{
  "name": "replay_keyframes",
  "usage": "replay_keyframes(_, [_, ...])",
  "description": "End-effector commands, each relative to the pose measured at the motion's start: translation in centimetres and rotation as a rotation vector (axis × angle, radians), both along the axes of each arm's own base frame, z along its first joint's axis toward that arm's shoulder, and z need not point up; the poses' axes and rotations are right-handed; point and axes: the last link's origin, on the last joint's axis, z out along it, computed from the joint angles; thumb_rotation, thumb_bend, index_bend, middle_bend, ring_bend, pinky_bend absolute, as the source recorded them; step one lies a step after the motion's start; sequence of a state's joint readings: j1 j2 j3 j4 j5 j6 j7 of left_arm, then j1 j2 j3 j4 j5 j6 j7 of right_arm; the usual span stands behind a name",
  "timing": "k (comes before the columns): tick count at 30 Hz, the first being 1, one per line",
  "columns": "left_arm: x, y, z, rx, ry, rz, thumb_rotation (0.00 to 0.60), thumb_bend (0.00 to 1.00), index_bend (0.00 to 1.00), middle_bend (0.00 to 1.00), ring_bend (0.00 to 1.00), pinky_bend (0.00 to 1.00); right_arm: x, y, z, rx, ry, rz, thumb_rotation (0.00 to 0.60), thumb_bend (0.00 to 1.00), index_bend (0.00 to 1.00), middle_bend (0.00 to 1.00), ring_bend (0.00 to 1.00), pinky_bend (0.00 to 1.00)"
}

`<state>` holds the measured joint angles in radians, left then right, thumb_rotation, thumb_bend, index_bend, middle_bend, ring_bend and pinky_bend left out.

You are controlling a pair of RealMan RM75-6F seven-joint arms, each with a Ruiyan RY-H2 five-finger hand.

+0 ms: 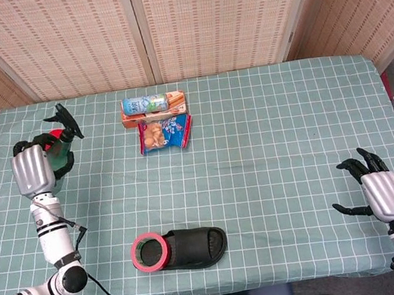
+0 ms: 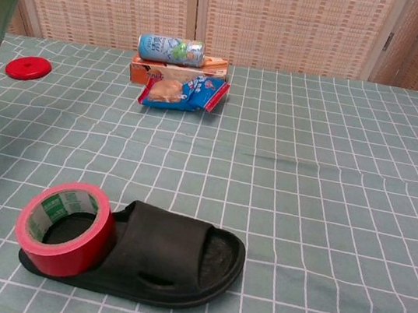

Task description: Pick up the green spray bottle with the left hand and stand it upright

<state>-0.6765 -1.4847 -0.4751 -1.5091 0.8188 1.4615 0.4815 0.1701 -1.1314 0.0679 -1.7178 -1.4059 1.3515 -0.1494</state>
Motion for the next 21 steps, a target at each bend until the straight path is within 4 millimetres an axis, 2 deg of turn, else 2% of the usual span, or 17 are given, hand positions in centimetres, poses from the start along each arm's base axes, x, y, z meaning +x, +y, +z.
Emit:
replay_keyframes(1, [-1.0,0.4,1.0,0.083,-0.169,-0.045,0.600,0.44,0.73,0.59,0.42,0.21,0.0,0.0,-0.1,-0.007,0.008,0.000,0.600,0.00,0.28,0.23,0.01,0.11])
replay_keyframes(7, [-1.4,0.9,0.3,0.106,-0.274,-0.072,0.600,0.43,0.72,0.58,0.42,0.19,0.0,0.0,-0.1,-0.013,0.017,0.000,0.600,0.00,0.28,0.23,0.01,0.11])
replay_keyframes(13, [-1.5,2.6,-1.4,0.142,-0.514,-0.101,0.600,0.40,0.67,0.53,0.37,0.13,0.1,-0.1,-0.3,-0.028,0.043,-0.009,0.600,0.00,0.28,0.23,0.01,0.11])
replay_keyframes(21, [-2.8,3.4,-2.9,0.191,-0.624,-0.125,0.600,0.40,0.66,0.51,0.35,0.11,0.0,0.0,-0.3,-0.038,0.051,-0.017,0.600,0.00,0.28,0.23,0.01,0.11])
